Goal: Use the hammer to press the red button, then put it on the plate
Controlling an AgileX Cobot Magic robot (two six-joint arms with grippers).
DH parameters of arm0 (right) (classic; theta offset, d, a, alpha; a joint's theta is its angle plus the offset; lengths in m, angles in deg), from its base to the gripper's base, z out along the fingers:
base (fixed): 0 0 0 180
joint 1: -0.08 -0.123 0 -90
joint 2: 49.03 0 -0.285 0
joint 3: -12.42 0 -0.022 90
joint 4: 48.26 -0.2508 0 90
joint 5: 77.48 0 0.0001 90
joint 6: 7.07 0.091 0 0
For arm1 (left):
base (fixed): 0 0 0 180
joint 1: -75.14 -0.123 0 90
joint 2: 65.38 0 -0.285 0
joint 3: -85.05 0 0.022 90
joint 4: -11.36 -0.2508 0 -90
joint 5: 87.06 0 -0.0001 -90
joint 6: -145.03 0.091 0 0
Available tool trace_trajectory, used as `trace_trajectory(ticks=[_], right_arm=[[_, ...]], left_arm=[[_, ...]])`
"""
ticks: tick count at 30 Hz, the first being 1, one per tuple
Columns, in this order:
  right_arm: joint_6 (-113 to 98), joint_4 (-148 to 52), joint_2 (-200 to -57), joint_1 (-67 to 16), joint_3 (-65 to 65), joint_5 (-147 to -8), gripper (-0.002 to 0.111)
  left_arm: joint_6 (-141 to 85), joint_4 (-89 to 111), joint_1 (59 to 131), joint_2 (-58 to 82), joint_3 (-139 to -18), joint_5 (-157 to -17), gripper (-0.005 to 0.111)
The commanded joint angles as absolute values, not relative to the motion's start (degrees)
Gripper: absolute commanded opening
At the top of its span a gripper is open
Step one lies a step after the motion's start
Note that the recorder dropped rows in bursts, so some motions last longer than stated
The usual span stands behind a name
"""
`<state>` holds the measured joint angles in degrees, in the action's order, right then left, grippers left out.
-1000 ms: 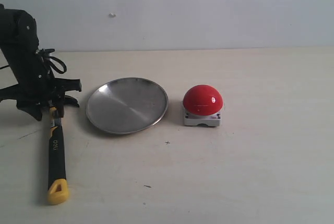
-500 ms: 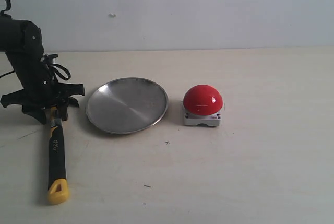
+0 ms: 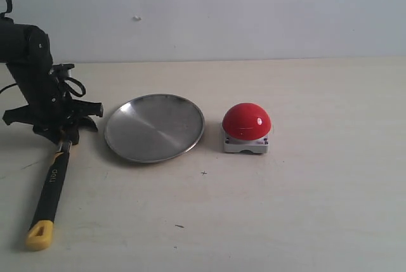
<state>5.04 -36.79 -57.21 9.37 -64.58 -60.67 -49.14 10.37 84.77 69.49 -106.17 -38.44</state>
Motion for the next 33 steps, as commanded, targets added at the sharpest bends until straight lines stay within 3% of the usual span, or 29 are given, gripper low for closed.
trace_trajectory(ticks=[1,8,19,29,33], right_arm=[[4.98,-36.34,-56.82,9.72,-64.8,-60.89,0.0],[4.98,-36.34,-56.82,9.72,-64.8,-60.89,0.0],[4.98,-36.34,-56.82,9.72,-64.8,-60.89,0.0],[5.0,-36.34,-56.82,9.72,-64.8,-61.02,0.0],[4.59,-31.59,-56.82,9.72,-64.8,-68.02,0.0]], left_arm=[[-49.32,10.47,85.08,64.11,-104.93,-44.15,0.0],[-50.84,10.47,85.08,52.54,-98.16,-53.44,0.0],[-48.52,11.36,85.21,33.2,-90.84,-51.21,0.0],[-28.19,35.47,85.21,18.94,-86.33,-45.13,0.0],[-23.36,42.66,85.21,15.43,-83.28,-45.14,0.0]])
